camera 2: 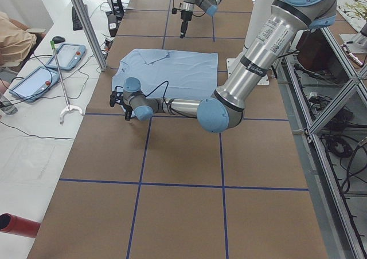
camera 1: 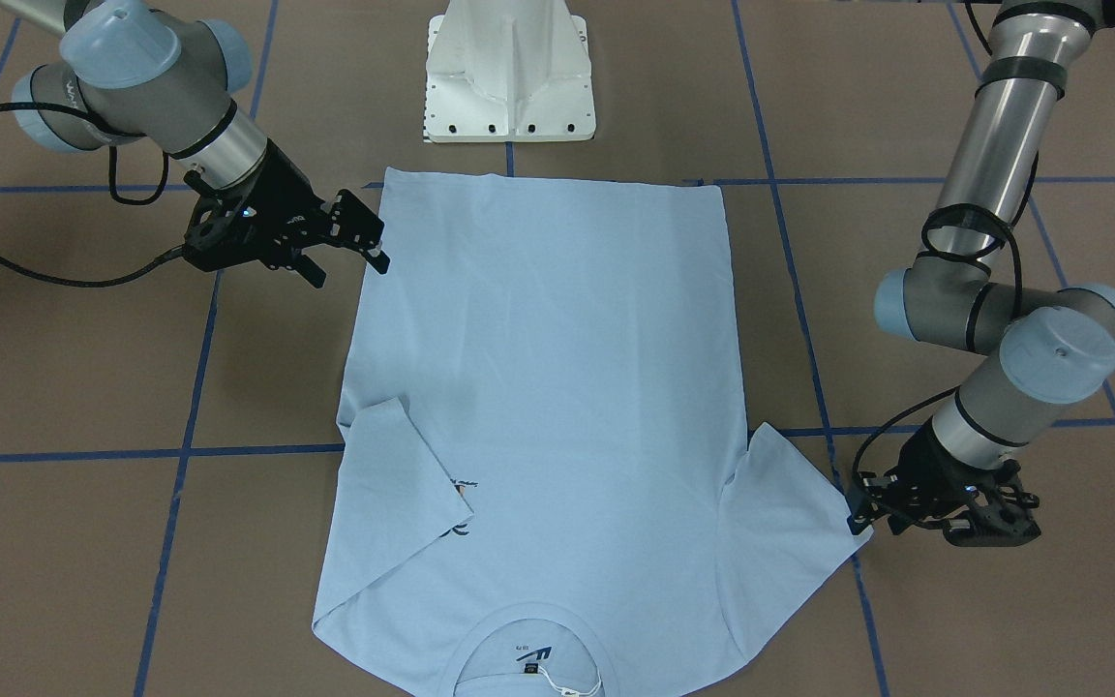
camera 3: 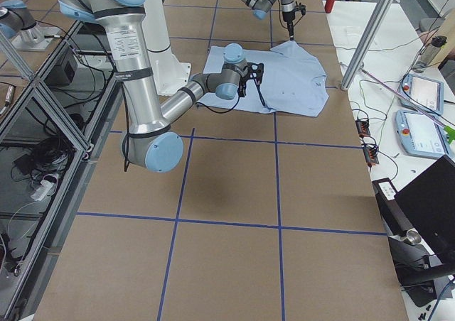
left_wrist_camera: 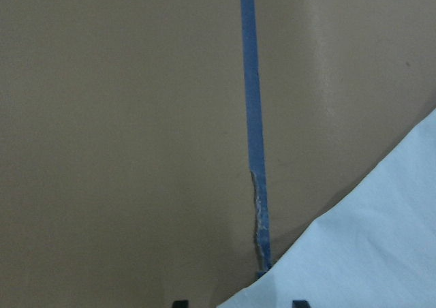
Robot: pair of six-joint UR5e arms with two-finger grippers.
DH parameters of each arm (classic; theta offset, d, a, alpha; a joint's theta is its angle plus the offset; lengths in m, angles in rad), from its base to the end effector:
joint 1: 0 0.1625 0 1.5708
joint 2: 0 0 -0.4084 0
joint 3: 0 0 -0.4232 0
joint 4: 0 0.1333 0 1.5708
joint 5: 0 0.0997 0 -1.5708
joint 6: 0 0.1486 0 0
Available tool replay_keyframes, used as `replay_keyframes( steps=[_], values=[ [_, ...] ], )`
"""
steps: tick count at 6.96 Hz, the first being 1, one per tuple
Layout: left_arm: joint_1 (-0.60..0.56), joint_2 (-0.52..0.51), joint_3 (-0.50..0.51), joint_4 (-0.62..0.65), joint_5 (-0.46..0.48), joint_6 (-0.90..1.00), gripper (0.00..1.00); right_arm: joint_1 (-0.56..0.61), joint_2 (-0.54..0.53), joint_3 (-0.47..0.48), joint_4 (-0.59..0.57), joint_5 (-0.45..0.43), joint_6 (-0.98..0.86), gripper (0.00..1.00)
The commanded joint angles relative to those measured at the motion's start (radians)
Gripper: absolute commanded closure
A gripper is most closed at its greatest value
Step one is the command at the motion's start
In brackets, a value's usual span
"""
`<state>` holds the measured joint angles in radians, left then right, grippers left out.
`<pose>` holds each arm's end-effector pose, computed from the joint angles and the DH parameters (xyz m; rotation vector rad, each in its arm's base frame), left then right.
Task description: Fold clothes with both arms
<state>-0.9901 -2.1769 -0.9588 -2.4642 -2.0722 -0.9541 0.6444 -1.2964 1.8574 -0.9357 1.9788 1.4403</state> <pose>0.3980 -0.7194 0.5056 0.2997 0.9380 -0.1204 -0.4609 -0.4393 0.2876 0.1138 -1.2254 0.2036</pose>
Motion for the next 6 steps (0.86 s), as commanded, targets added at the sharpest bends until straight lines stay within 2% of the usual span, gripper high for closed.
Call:
replay_keyframes(
  steps=[1, 4, 5, 6],
  values=[
    [0.008, 0.000, 0.005, -0.001, 0.000, 0.000, 0.47, 0.000, 0.000, -0.001, 0.000, 0.002, -0.001, 0.00],
    [0.019, -0.001, 0.006, -0.001, 0.001, 0.000, 0.56, 0.000, -0.001, -0.003, 0.000, 0.002, -0.001, 0.00],
    [0.019, -0.001, 0.006, -0.001, 0.001, 0.000, 0.75, 0.000, -0.001, -0.003, -0.002, 0.002, -0.001, 0.00],
    [0.019, -0.006, 0.006, -0.001, 0.001, -0.003, 1.00, 0.000, -0.003, -0.003, -0.002, 0.002, -0.001, 0.00]
  ],
)
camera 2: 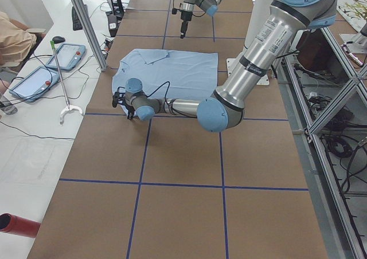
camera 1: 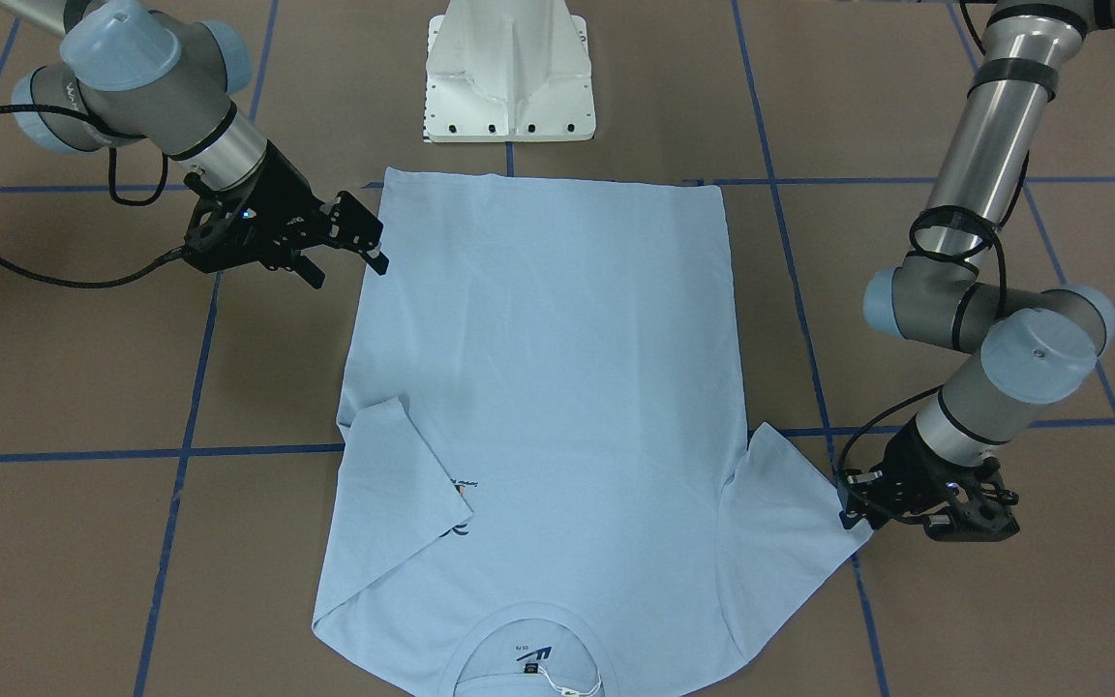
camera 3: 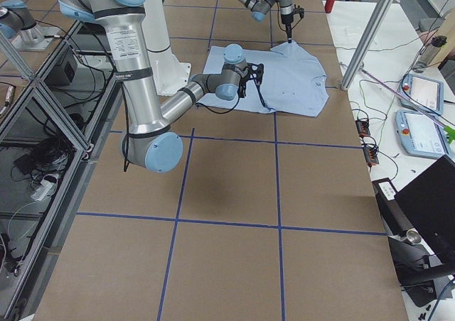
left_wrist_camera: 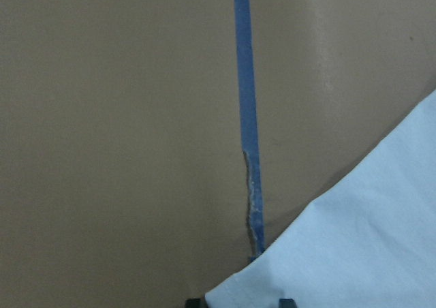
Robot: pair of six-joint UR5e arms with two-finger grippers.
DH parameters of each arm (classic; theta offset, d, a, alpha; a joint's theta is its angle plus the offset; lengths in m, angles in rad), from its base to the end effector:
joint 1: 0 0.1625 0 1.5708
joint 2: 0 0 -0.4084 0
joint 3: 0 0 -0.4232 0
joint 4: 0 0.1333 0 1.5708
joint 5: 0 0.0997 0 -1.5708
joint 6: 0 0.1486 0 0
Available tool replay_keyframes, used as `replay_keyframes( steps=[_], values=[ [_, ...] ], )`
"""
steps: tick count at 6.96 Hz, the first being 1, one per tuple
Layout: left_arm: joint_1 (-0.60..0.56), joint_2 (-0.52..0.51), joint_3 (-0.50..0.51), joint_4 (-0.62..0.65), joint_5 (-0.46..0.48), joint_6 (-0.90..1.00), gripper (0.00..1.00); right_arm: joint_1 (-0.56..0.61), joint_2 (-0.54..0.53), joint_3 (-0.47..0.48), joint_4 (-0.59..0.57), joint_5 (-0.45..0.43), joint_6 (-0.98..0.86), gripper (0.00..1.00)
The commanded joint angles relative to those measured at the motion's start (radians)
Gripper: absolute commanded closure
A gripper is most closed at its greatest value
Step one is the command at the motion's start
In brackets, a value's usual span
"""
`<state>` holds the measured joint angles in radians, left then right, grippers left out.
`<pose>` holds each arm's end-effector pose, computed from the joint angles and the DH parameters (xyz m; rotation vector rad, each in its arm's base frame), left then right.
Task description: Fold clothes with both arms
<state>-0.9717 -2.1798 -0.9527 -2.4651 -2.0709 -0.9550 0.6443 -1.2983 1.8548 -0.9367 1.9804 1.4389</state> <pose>0.4116 -0.7129 0.5067 0.2898 0.9385 -0.1056 -0.4614 -0.4394 0.2903 0.1108 -1.2209 0.2030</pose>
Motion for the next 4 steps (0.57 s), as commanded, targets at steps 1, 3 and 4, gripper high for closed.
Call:
replay_keyframes(
  steps=[1, 3, 4],
  values=[
    [0.001, -0.006, -0.009, 0.000, -0.001, -0.020, 1.00, 0.000, -0.001, -0.002, -0.002, -0.002, 0.000, 0.00],
    [0.002, -0.023, -0.081, 0.000, -0.012, -0.148, 1.00, 0.000, 0.000, -0.003, -0.001, -0.003, 0.000, 0.00],
    [0.049, -0.026, -0.134, 0.002, -0.011, -0.241, 1.00, 0.000, 0.001, -0.003, -0.002, -0.006, 0.008, 0.00]
  ],
)
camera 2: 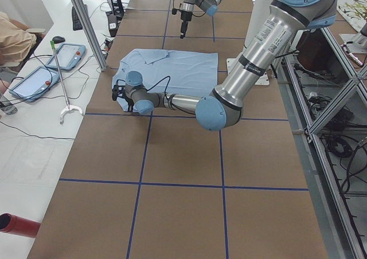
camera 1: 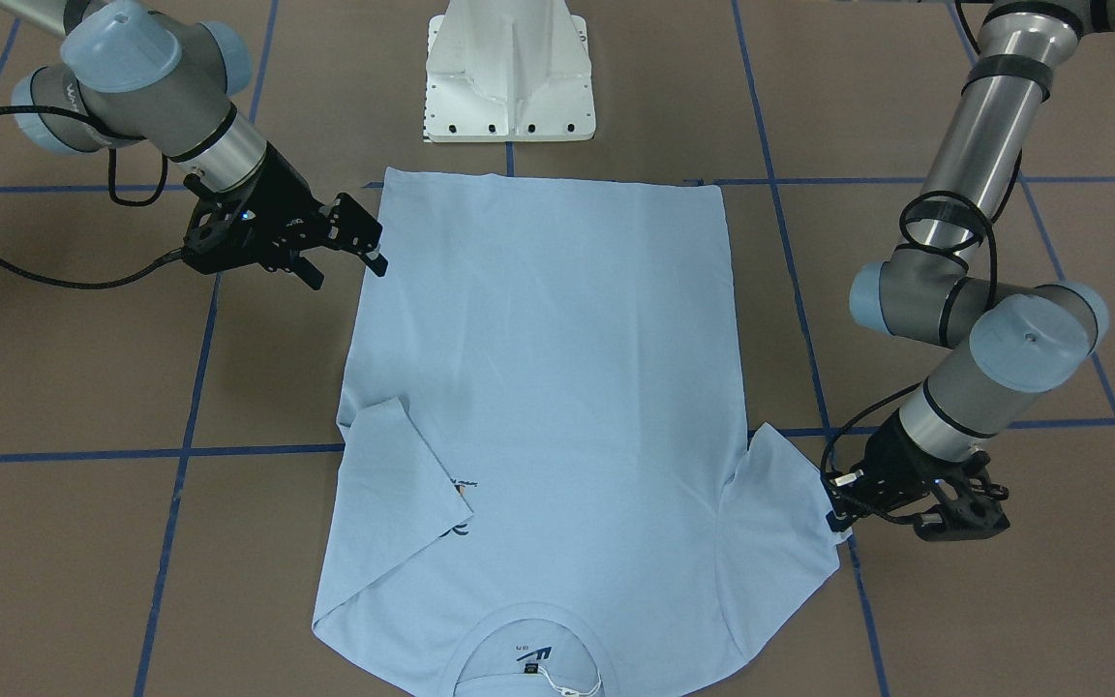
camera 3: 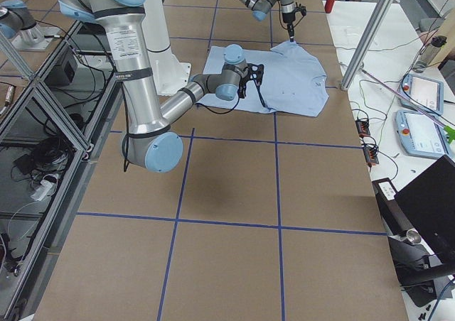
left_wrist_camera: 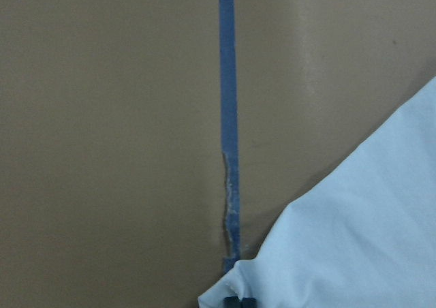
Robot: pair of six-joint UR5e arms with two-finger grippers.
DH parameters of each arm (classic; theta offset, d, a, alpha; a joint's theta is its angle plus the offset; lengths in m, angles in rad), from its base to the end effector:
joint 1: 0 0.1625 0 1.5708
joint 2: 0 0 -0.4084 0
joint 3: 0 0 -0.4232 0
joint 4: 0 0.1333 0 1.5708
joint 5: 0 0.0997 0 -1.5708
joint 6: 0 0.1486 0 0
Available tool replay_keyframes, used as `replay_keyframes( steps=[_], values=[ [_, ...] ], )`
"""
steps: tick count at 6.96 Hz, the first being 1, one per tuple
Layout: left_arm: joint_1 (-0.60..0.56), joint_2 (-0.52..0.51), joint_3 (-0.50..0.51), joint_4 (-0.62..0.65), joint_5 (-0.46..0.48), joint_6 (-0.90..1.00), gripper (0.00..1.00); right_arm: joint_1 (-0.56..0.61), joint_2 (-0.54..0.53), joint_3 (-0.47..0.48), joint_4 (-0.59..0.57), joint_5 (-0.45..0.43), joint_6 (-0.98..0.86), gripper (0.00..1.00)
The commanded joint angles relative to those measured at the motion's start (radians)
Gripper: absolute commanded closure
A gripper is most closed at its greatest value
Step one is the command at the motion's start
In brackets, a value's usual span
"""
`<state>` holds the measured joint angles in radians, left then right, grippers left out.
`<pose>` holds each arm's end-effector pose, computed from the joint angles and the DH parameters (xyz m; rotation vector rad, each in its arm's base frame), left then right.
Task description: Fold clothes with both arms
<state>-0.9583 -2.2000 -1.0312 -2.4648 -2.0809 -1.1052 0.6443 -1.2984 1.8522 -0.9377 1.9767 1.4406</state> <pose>0.4246 -0.7100 0.4437 0.2735 1.0324 -0.1943 -0.4619 -0.4403 0.2920 0.1112 -1.2170 0.2079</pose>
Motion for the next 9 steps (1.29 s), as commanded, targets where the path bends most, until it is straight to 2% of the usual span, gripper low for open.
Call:
replay_keyframes(
  steps=[1, 3, 4, 6, 7, 8, 9],
  values=[
    [0.061, -0.033, -0.064, 0.001, 0.002, -0.161, 1.00, 0.000, 0.002, 0.001, 0.000, -0.003, 0.007, 0.00],
    [0.117, -0.098, -0.055, 0.003, 0.033, -0.225, 1.00, 0.002, 0.001, -0.001, 0.000, -0.004, 0.007, 0.00],
    [0.128, -0.109, -0.046, 0.001, 0.085, -0.226, 1.00, 0.002, -0.004, -0.001, 0.002, -0.007, 0.007, 0.00],
    [0.130, -0.176, 0.041, 0.000, 0.105, -0.226, 1.00, 0.002, -0.002, -0.002, 0.003, -0.009, 0.006, 0.00],
    [0.133, -0.181, 0.043, -0.005, 0.119, -0.226, 1.00, 0.002, -0.002, -0.002, 0.005, -0.007, 0.006, 0.00],
    [0.136, -0.184, 0.040, -0.006, 0.116, -0.226, 0.55, 0.002, -0.002, -0.004, 0.004, -0.009, 0.006, 0.00],
    [0.145, -0.178, 0.004, -0.006, 0.116, -0.234, 0.38, 0.002, -0.002, -0.002, 0.002, -0.009, 0.009, 0.00]
  ],
)
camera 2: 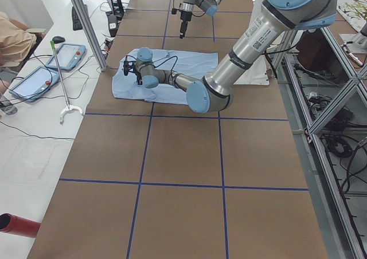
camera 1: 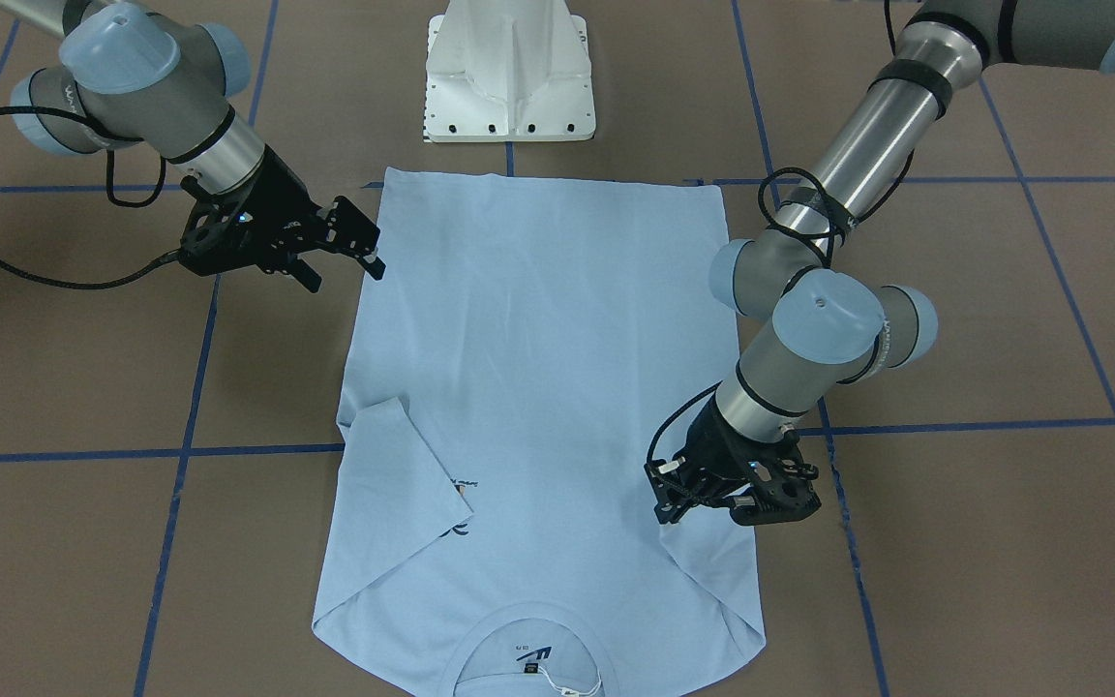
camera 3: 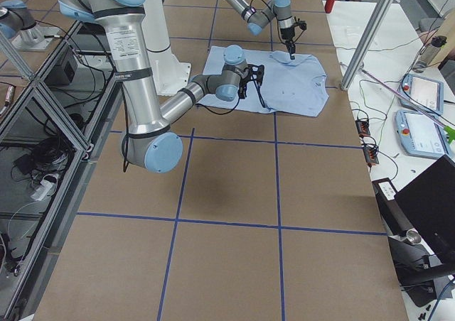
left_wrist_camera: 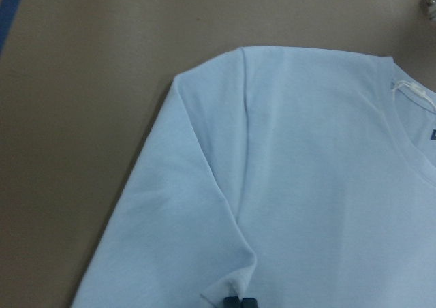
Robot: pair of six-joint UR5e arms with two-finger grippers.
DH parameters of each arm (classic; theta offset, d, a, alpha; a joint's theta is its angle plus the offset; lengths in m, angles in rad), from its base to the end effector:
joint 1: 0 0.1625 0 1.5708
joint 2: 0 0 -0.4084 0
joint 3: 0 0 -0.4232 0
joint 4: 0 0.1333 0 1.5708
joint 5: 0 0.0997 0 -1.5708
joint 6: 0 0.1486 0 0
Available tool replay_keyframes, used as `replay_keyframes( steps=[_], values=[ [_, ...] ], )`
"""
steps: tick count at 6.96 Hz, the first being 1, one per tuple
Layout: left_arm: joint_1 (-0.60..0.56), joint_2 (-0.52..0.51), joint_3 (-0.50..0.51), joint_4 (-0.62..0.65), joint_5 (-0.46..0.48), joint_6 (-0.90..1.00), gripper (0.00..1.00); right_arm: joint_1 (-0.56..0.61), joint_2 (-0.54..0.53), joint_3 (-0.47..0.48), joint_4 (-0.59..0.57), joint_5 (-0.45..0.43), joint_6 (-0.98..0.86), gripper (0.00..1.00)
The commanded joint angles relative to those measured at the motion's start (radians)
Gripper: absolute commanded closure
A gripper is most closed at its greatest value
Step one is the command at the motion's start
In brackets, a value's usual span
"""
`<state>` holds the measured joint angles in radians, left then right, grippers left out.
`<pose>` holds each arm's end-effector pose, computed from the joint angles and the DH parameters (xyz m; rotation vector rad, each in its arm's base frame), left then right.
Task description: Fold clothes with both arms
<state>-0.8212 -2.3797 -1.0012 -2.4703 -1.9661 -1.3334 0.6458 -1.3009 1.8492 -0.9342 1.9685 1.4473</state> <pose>0.5391 -0.6908 0.3110 0.2643 1.1489 -0.2900 -0.4611 -0.4424 0.2947 0.1142 -1.2139 0.2206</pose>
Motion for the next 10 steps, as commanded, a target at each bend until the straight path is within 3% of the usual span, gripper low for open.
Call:
replay_keyframes(
  steps=[1, 2, 5, 6, 7, 9, 10],
  values=[
    [0.032, 0.049, -0.125, -0.001, -0.005, -0.079, 0.35, -0.003, 0.000, 0.002, -0.003, -0.003, 0.016, 0.00],
    [0.062, 0.157, -0.289, 0.007, -0.010, -0.111, 0.35, -0.032, 0.006, 0.004, -0.005, -0.020, 0.118, 0.00],
    [0.109, 0.420, -0.670, 0.024, -0.072, -0.174, 0.30, -0.301, -0.015, 0.030, -0.012, -0.303, 0.353, 0.00],
    [0.112, 0.454, -0.726, 0.024, -0.077, -0.196, 0.29, -0.442, -0.044, 0.086, -0.161, -0.456, 0.433, 0.00],
    [0.114, 0.458, -0.723, 0.024, -0.077, -0.196, 0.29, -0.528, -0.049, 0.195, -0.406, -0.532, 0.485, 0.02],
    [0.114, 0.461, -0.722, 0.024, -0.076, -0.196, 0.29, -0.624, -0.060, 0.214, -0.468, -0.577, 0.599, 0.05],
    [0.116, 0.461, -0.722, 0.024, -0.074, -0.196, 0.28, -0.643, -0.069, 0.209, -0.472, -0.583, 0.607, 0.17]
  ],
)
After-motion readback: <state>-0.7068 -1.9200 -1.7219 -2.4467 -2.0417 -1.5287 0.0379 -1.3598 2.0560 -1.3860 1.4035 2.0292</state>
